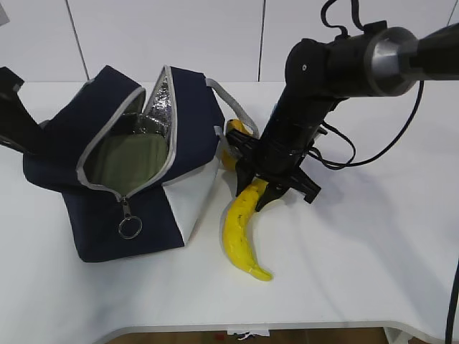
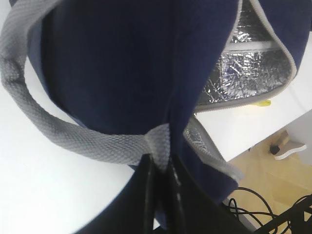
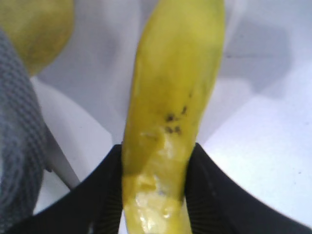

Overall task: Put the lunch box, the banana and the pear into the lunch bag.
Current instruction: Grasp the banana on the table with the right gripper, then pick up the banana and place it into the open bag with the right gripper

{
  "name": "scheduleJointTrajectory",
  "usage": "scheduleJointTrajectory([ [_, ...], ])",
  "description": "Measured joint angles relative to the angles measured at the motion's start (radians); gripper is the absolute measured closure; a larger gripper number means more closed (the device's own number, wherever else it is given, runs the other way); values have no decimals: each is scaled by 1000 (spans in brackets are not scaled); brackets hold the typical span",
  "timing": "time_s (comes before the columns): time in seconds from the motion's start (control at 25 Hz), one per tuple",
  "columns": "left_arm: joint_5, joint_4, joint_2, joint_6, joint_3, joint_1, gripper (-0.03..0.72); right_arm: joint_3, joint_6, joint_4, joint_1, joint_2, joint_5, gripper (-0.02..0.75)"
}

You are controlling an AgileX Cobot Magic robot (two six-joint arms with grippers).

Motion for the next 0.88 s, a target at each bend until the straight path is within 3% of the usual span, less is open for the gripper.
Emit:
scheduleJointTrajectory([
  [0.24, 0, 6, 0, 0, 0, 0, 679, -2, 0, -6, 0, 0, 32, 458],
  [0.64, 0, 8, 0, 0, 0, 0, 679, -10, 60, -247, 0, -51, 175, 461],
  [0.88, 0, 8, 0, 0, 0, 0, 679, -62, -43, -262, 0, -103, 187, 461],
])
